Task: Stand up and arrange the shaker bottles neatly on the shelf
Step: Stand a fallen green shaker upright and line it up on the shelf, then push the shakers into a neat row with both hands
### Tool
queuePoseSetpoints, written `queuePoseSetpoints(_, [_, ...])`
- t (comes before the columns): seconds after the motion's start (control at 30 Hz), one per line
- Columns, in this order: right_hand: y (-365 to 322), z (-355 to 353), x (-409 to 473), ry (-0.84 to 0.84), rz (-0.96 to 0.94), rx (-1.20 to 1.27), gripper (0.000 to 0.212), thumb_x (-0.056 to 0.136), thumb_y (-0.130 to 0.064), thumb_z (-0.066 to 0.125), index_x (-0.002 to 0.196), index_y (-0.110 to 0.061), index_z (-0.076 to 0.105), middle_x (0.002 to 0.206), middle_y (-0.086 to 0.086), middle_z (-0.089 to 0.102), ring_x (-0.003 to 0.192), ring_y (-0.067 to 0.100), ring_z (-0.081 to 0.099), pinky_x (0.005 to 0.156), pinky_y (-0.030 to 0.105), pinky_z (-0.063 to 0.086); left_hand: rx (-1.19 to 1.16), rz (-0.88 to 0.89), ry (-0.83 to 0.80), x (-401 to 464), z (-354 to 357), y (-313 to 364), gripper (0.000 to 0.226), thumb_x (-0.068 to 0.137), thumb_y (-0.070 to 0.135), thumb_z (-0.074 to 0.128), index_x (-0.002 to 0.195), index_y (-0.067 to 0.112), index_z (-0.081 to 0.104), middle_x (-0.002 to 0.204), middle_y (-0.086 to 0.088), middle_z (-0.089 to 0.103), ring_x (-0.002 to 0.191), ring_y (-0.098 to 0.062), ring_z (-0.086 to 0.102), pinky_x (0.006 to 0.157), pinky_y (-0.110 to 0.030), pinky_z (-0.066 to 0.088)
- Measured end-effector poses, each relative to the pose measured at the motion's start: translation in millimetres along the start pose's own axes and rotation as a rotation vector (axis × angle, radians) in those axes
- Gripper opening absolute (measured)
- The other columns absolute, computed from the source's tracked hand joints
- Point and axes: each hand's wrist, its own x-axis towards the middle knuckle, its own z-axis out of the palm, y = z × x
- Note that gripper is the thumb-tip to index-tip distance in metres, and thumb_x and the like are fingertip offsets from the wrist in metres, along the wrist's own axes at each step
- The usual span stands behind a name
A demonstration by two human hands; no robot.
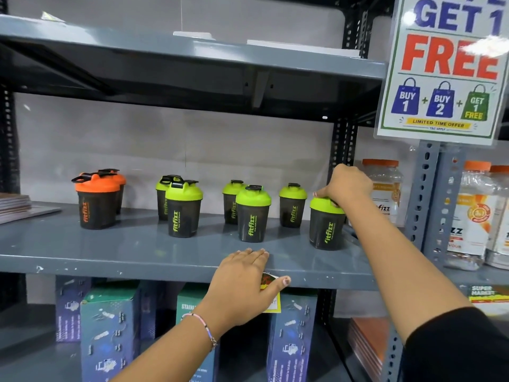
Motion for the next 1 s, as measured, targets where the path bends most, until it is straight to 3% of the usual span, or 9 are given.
queuePoseSetpoints(0.27, [11, 0, 0, 0.018, 0.075, 0.020, 0.074, 0.064, -0.061, 0.081, 0.110, -0.007, 0.061, 0.111, 0.014, 0.066, 0.104, 0.032, 0.064, 0.068, 0.035, 0.044, -0.044, 0.032, 0.036, -1, 2, 5, 0.078, 0.088, 0.073, 0.025, 0.146, 0.021, 0.034, 0.153, 0.002, 0.038, 0.141, -0.019, 0.028, 0.117, -0.034, 0.017])
queuePoseSetpoints(0.37, [19, 11, -4, 0.036, 0.093, 0.061, 0.076, 0.064, -0.071, 0.074, 0.105, -0.008, 0.062, 0.107, 0.014, 0.067, 0.102, 0.034, 0.064, 0.071, 0.037, 0.048, -0.077, 0.023, -0.016, -2, 0, 8, 0.080, 0.086, 0.076, 0.022, 0.138, 0.020, 0.046, 0.145, -0.001, 0.049, 0.134, -0.021, 0.040, 0.113, -0.037, 0.029])
queuePoseSetpoints(0.43, [28, 29, -14, 0.030, 0.095, 0.147, 0.085, 0.064, -0.085, 0.058, 0.101, -0.008, 0.062, 0.107, 0.016, 0.066, 0.103, 0.037, 0.061, 0.078, 0.041, 0.051, -0.163, -0.070, 0.052, -6, -5, 11, 0.072, 0.085, 0.077, 0.023, 0.097, 0.021, 0.067, 0.101, -0.005, 0.072, 0.099, -0.021, 0.063, 0.086, -0.036, 0.051])
queuePoseSetpoints(0.5, [38, 47, -28, 0.032, 0.128, 0.344, 0.104, 0.059, -0.098, 0.036, 0.109, -0.010, 0.058, 0.116, 0.018, 0.062, 0.110, 0.039, 0.057, 0.088, 0.048, 0.049, -0.331, -0.287, 0.192, -1, -11, 8, 0.067, 0.087, 0.072, 0.036, 0.058, 0.013, 0.053, 0.054, -0.005, 0.059, 0.061, -0.022, 0.059, 0.058, -0.034, 0.048])
queuePoseSetpoints(0.53, [41, 54, -37, 0.047, 0.159, 0.465, 0.110, 0.058, -0.099, 0.032, 0.120, -0.010, 0.054, 0.124, 0.019, 0.059, 0.116, 0.039, 0.054, 0.094, 0.051, 0.047, -0.442, -0.408, 0.263, 4, -12, 3, 0.062, 0.085, 0.068, 0.047, 0.057, 0.013, 0.049, 0.052, -0.003, 0.055, 0.058, -0.022, 0.056, 0.057, -0.035, 0.048])
queuePoseSetpoints(0.6, [45, 71, -54, 0.066, 0.203, 0.721, 0.114, 0.060, -0.095, 0.042, 0.138, -0.012, 0.039, 0.137, 0.019, 0.051, 0.127, 0.037, 0.048, 0.104, 0.051, 0.042, -0.617, -0.589, 0.350, 24, -12, -9, 0.052, 0.073, 0.062, 0.069, 0.078, 0.013, 0.052, 0.076, -0.003, 0.060, 0.075, -0.023, 0.059, 0.066, -0.037, 0.050])
queuePoseSetpoints(0.73, [44, 106, -68, -0.022, 0.197, 1.111, 0.131, 0.043, -0.066, 0.087, 0.145, -0.020, 0.020, 0.144, 0.008, 0.046, 0.129, 0.026, 0.048, 0.109, 0.045, 0.040, -0.749, -0.775, 0.313, 78, -8, -23, 0.101, 0.037, 0.063, 0.087, 0.109, 0.012, 0.038, 0.113, -0.012, 0.054, 0.105, -0.035, 0.056, 0.089, -0.050, 0.048])
queuePoseSetpoints(0.83, [48, 111, -56, -0.061, 0.204, 1.019, 0.106, 0.048, -0.030, 0.096, 0.133, -0.013, 0.036, 0.121, 0.002, 0.059, 0.105, 0.022, 0.057, 0.094, 0.040, 0.049, -0.731, -0.787, 0.255, 105, -4, -20, 0.104, 0.043, 0.055, 0.089, 0.119, 0.015, 0.032, 0.119, -0.010, 0.058, 0.109, -0.036, 0.056, 0.101, -0.055, 0.033])
queuePoseSetpoints(1.0, [41, 109, -56, -0.124, 0.192, 0.792, 0.073, 0.052, -0.031, 0.092, 0.111, -0.009, 0.054, 0.108, 0.010, 0.067, 0.099, 0.029, 0.063, 0.076, 0.035, 0.050, -0.684, -0.792, 0.219, 105, 4, -19, 0.066, 0.064, 0.042, 0.082, 0.107, 0.016, 0.039, 0.104, -0.007, 0.063, 0.098, -0.033, 0.059, 0.100, -0.048, 0.032])
